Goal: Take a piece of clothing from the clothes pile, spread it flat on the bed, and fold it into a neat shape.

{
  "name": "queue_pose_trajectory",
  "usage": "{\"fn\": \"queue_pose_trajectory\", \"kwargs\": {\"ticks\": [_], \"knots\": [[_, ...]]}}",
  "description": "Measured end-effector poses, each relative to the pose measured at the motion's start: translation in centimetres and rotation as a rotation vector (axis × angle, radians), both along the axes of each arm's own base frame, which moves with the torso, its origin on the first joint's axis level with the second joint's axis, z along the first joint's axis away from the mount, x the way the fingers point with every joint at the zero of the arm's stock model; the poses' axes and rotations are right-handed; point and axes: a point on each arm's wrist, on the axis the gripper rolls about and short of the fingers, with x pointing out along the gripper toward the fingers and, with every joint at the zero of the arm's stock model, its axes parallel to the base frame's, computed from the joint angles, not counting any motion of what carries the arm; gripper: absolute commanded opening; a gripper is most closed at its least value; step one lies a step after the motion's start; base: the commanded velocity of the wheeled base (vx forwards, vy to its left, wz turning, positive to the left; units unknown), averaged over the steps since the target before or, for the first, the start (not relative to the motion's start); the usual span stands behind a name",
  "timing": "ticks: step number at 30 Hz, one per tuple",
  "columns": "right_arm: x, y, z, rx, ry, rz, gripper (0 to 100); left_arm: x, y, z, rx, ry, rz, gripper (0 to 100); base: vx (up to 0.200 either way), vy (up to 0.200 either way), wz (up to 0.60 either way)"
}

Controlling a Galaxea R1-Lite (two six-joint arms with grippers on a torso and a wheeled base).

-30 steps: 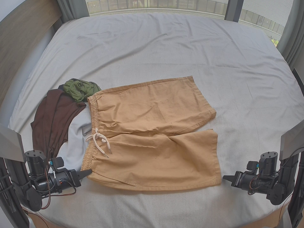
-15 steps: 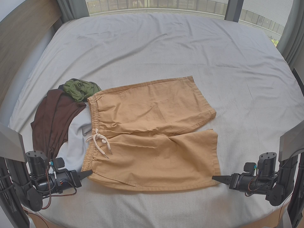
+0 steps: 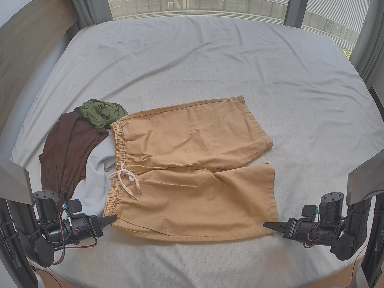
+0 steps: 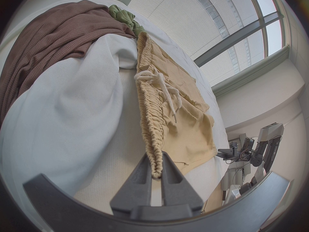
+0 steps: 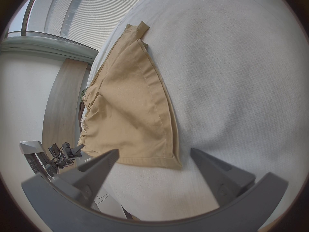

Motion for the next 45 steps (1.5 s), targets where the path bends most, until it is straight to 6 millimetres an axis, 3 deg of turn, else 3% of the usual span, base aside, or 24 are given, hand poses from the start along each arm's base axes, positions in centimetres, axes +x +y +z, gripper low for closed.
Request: {"fn": "queue_pose_trajectory", "kwargs": {"ticks": [10,20,36,45], "knots": [[0.2,-0.1,0.0,0.002,-0.007,-0.005,0,-0.1,0.0,-0.1,0.000,0.006,-0.002,0,0.000,0.000,0.00],[-1.3,-0.4,1.3,-0.010,-0.004,0.011,0,-0.2,0.0,-0.7,-0.011,0.040,-0.017,0,0.000,0.000,0.00],[-2.8,-0.9,1.1,-0.128,0.073,0.079,0,-0.9,0.4,-3.5,0.050,0.169,-0.090,0,0.000,0.000,0.00],[-3.8,-1.0,1.3,-0.163,0.116,0.114,0,-1.7,0.4,-3.5,0.044,0.224,-0.142,0,0.000,0.000,0.00]]}}
